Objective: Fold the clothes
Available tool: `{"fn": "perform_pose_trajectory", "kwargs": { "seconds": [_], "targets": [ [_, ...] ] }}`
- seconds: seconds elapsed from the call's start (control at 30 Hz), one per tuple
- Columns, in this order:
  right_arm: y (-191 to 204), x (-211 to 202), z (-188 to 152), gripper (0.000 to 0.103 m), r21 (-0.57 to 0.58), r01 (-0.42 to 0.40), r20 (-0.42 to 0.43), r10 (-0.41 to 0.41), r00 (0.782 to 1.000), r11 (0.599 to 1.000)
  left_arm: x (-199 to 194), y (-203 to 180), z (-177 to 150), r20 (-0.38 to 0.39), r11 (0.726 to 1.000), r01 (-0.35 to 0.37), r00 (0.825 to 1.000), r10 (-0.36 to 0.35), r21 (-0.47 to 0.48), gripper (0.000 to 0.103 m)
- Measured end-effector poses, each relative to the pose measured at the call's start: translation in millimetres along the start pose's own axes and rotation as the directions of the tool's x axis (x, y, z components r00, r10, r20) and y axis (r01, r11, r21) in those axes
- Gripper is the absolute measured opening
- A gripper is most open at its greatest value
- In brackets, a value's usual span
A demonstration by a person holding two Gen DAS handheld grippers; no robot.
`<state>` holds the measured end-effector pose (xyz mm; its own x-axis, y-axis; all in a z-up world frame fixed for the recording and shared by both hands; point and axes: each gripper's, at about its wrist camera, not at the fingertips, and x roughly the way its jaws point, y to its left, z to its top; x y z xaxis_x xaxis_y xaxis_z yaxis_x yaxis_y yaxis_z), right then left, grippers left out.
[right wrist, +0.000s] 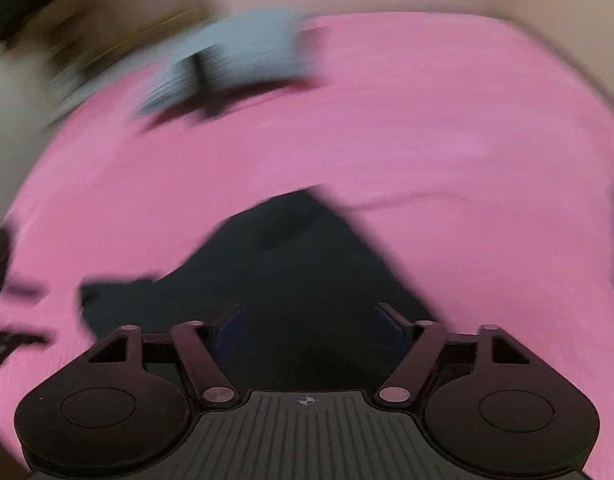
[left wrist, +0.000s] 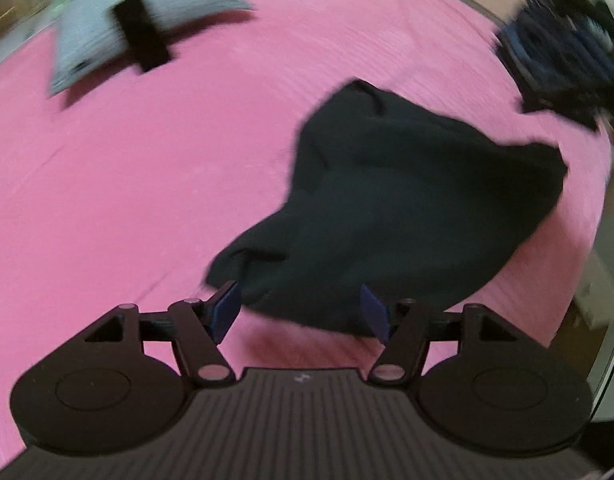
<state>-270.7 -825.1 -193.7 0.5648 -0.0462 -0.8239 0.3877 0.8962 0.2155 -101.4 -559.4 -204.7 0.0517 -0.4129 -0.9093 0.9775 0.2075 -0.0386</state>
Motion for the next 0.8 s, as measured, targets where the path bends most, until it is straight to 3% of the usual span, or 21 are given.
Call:
{"fn": "perform_pose_trajectory", "kwargs": {
  "seconds": [0.07,0.17,0.2,0.23,0.27,0.3,0.43,0.5,0.57,0.63,0.73,0.77,0.8],
  "targets": [
    [13,33,2,0.090,-0.139,-0.045,-0.062,0.036,0.997,0.989,27,-8,5,-0.008,0.997,0.010,1.000,-0.010,0.075,0.062],
    [16,78,-3,0.090,-0.267,-0.027,-0.135,-0.009,0.991,0.963,54,-9,9,-0.006,0.993,0.016,1.000,-0.015,0.120,0.062],
    [15,92,-5,0.080,-0.291,-0.022,-0.157,-0.025,0.987,0.957,56,-7,11,-0.003,0.993,0.015,1.000,-0.015,0.121,0.062],
    [10,100,-8,0.035,-0.289,-0.024,-0.181,-0.030,0.983,0.957,58,-6,13,-0.001,0.993,0.013,1.000,-0.013,0.121,0.062],
    [6,104,-10,0.013,-0.280,-0.027,-0.210,-0.033,0.977,0.959,55,-2,12,0.005,0.993,0.006,1.000,-0.007,0.119,0.062],
    [5,102,-12,0.002,-0.272,-0.032,-0.223,-0.031,0.974,0.962,52,1,11,0.010,0.993,-0.001,1.000,0.000,0.115,0.062],
    [34,25,-33,0.002,-0.254,-0.078,-0.197,0.028,0.980,0.964,32,25,3,0.005,0.997,-0.025,1.000,0.025,0.073,0.062],
    [64,-22,-54,0.002,-0.266,-0.124,-0.229,0.062,0.971,0.956,21,38,0,0.003,0.998,-0.029,1.000,0.029,0.050,0.062],
    [81,-50,-89,0.002,-0.238,-0.182,-0.326,0.098,0.940,0.954,14,48,-1,0.004,0.999,-0.029,1.000,0.029,0.039,0.062],
    [91,-66,-132,0.002,-0.224,-0.198,-0.430,0.085,0.899,0.954,10,56,-1,0.004,0.999,-0.026,1.000,0.026,0.033,0.063],
    [96,-71,-185,0.002,-0.281,-0.132,-0.553,-0.048,0.832,0.951,12,62,5,0.002,0.999,-0.017,1.000,0.017,0.039,0.063],
    [97,-71,-192,0.003,-0.306,-0.099,-0.560,-0.095,0.823,0.947,16,62,8,-0.003,0.999,-0.012,1.000,0.012,0.046,0.063],
    [97,-74,-195,0.016,-0.315,-0.075,-0.552,-0.119,0.825,0.946,19,61,12,-0.004,0.999,-0.008,1.000,0.008,0.054,0.063]
  ]
}}
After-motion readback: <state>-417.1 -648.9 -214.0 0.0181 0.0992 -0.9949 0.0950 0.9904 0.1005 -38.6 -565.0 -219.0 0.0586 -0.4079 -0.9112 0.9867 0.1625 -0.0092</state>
